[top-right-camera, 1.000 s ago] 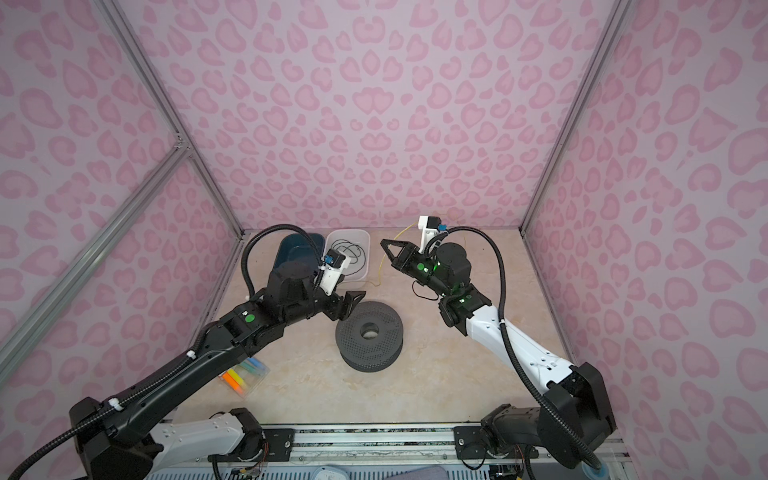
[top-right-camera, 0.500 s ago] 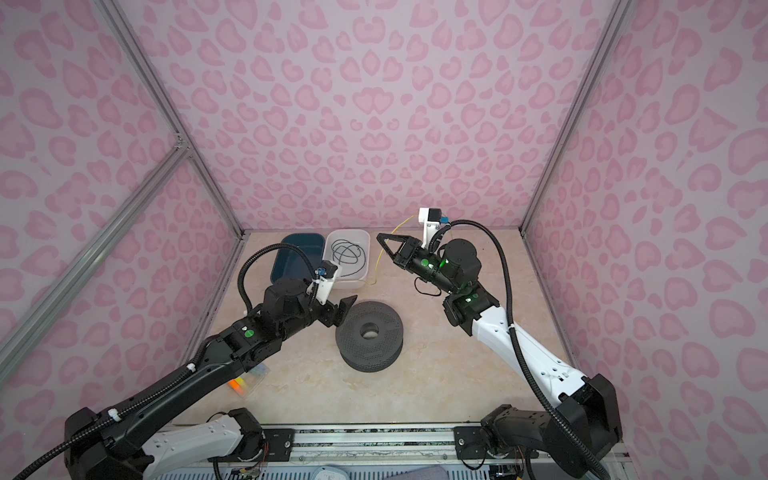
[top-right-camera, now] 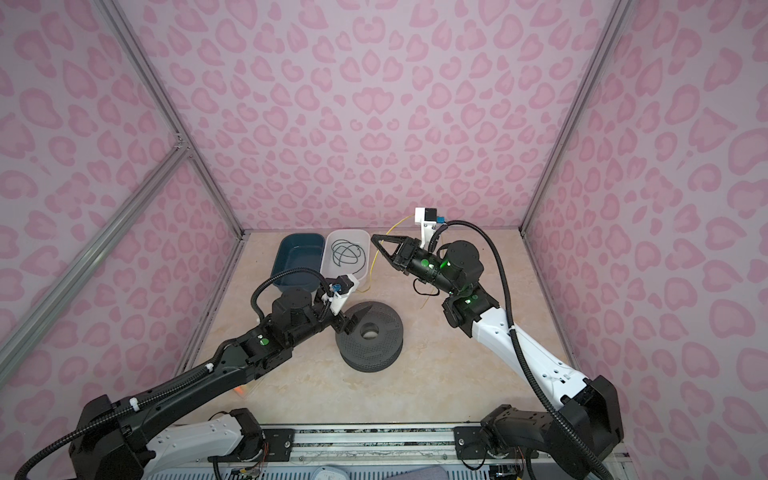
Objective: Wrap the cables
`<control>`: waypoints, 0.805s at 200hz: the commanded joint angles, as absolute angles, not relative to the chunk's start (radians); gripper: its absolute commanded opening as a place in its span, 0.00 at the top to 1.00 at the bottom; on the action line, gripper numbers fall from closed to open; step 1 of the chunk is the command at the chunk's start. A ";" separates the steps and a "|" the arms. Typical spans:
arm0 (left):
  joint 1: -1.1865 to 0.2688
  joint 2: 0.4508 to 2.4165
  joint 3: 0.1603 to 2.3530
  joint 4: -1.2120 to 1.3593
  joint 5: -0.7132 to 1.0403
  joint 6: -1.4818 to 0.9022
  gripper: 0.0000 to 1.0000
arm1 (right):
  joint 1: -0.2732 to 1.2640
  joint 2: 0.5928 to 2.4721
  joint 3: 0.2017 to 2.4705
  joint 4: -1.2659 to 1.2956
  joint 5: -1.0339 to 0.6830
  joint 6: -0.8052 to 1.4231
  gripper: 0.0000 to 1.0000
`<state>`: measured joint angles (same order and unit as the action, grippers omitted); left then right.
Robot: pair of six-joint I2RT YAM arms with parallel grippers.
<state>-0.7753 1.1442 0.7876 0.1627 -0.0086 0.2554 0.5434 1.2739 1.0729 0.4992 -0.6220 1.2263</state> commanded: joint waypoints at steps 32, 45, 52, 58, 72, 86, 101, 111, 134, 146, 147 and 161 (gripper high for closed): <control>-0.774 1.241 0.813 0.302 -0.092 0.382 0.23 | 0.545 1.252 1.065 0.542 -0.660 1.262 1.00; -0.772 1.268 0.828 0.290 -0.089 0.380 0.31 | 0.543 1.241 1.063 0.534 -0.662 1.258 1.00; -0.772 1.280 0.830 0.285 -0.084 0.375 0.37 | 0.539 1.236 1.063 0.528 -0.664 1.253 1.00; -0.771 1.284 0.830 0.282 -0.077 0.370 0.42 | 0.532 1.227 1.062 0.517 -0.664 1.248 1.00; -0.772 1.290 0.825 0.273 -0.065 0.351 0.59 | 0.507 1.210 1.059 0.501 -0.663 1.241 1.00; -0.772 1.283 0.813 0.264 -0.071 0.329 0.77 | 0.473 1.193 1.055 0.479 -0.660 1.230 1.00; -0.772 1.263 0.802 0.250 -0.072 0.303 0.86 | 0.433 1.179 1.052 0.449 -0.654 1.205 1.00; -0.772 1.247 0.797 0.230 -0.067 0.279 0.88 | 0.405 1.171 1.048 0.428 -0.641 1.185 1.00; -0.772 1.211 0.777 0.201 -0.049 0.247 0.96 | 0.347 1.170 1.037 0.423 -0.629 1.165 1.00; -0.773 1.196 0.769 0.196 -0.039 0.231 0.96 | 0.320 1.175 1.033 0.419 -0.617 1.159 1.00; -0.773 1.195 0.768 0.196 -0.038 0.230 0.96 | 0.317 1.175 1.033 0.419 -0.615 1.159 1.00; -0.772 1.182 0.771 0.138 -0.018 0.197 0.96 | 0.279 1.182 1.030 0.419 -0.596 1.139 1.00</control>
<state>-0.7727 1.2057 0.7746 0.1856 -0.0525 0.2638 0.3210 1.1736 1.0378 0.4198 -0.6334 1.1866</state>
